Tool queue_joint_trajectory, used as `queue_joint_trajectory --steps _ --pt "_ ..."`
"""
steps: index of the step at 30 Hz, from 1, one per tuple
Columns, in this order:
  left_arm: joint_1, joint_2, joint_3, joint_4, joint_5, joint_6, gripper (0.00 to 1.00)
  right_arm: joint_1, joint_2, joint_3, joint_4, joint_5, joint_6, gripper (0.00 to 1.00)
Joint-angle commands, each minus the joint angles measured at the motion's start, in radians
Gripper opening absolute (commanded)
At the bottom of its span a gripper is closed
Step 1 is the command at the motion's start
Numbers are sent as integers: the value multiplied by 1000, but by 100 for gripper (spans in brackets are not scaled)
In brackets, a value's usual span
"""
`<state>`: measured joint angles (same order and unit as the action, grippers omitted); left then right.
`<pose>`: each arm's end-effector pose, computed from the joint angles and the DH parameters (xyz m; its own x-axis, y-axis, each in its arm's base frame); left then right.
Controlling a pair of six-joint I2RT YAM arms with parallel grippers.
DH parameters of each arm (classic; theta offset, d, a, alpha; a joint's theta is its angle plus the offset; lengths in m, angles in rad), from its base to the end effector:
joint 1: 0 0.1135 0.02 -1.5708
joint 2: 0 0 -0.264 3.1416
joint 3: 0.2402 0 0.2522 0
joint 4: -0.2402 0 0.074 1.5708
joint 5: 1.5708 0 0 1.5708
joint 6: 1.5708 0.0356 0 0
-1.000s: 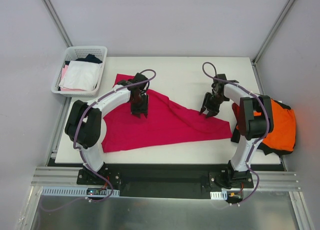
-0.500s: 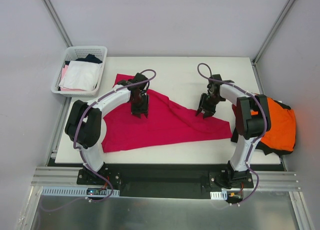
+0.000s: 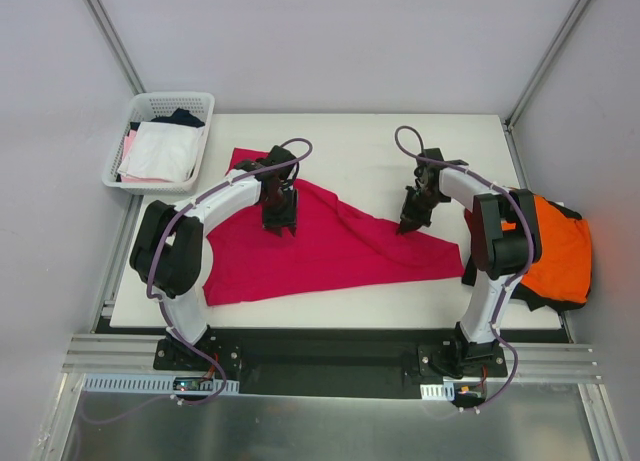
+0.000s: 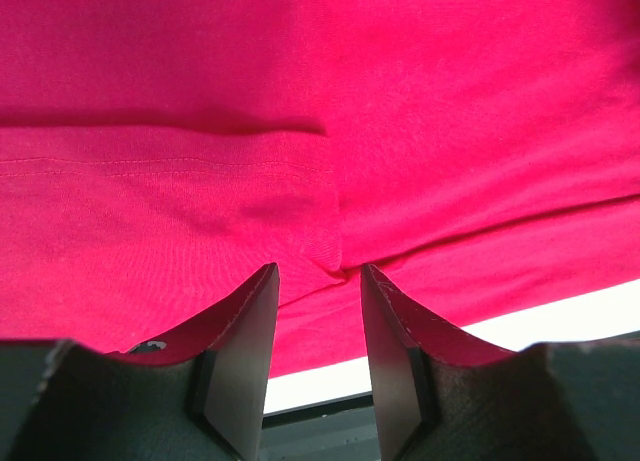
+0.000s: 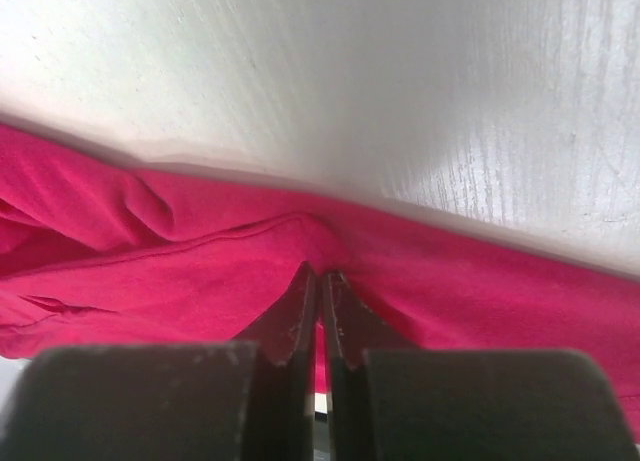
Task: Fold and stack the t-shirts
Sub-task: Fold the tshirt
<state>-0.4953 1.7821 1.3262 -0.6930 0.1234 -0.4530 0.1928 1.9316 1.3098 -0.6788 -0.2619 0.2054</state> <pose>0.3204 -0.1781 0.2179 -0.9476 0.0182 -0.3190 0.1127 0.9533 -0.2802 0.3675 0.0811 0.1621 -0.9776 0.0099 -0.2104 -0.0547 0.9528 0.2987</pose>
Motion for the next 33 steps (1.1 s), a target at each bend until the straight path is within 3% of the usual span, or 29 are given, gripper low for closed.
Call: queue_joint_trajectory --steps 1,10,18,33 --pt "6 -1 15 -17 7 8 39 10 -16 36 -15 26 5 1" --pt "8 -3 13 -16 5 -1 39 -42 -60 204 -106 127 -14 1" --pt "8 -3 15 -17 7 -1 38 -107 45 370 -154 162 -43 1" --pt "6 -26 -28 -17 10 0 39 -165 245 595 -79 102 -5 1"
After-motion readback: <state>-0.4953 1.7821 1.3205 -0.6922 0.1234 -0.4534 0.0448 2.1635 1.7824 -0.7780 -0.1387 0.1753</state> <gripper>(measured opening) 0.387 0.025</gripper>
